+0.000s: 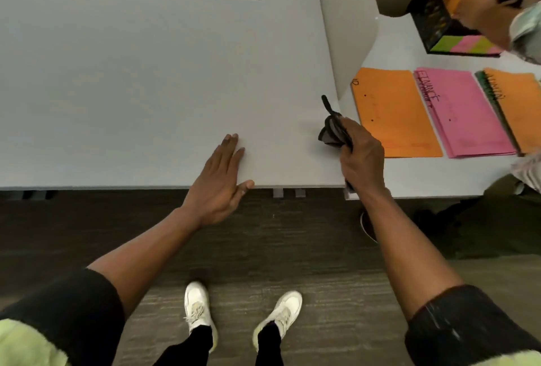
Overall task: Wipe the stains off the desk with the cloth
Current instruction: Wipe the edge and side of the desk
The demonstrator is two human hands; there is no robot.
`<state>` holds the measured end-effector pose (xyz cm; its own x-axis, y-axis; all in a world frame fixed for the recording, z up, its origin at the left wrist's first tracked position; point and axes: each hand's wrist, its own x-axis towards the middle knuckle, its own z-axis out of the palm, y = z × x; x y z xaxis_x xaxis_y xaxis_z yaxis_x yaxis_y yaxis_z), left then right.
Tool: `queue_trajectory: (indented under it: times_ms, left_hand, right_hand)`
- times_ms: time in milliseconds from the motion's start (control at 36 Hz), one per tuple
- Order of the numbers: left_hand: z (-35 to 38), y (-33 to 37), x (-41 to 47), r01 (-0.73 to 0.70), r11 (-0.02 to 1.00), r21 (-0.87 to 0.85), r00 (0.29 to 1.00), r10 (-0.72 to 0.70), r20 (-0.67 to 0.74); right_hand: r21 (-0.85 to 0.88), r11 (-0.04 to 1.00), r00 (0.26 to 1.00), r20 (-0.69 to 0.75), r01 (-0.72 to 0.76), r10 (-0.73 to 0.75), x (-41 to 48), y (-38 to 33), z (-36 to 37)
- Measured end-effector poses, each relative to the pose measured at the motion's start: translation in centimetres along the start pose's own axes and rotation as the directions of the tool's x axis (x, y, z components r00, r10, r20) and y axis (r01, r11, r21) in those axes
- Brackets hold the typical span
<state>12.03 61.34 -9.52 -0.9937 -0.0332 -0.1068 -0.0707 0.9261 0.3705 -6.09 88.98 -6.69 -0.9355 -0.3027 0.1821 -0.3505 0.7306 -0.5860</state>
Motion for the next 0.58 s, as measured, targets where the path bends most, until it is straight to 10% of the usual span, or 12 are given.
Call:
queue_trajectory:
  times_ms: [583]
  left_hand:
    - [-4.6, -11.3, -5.8, -0.128, 0.991, -0.039, 0.973, 0.133, 0.187]
  right_hand:
    - [-0.150, 0.987, 0.998, -0.032, -0.056, 0.051, -10.5, -15.6, 12.9]
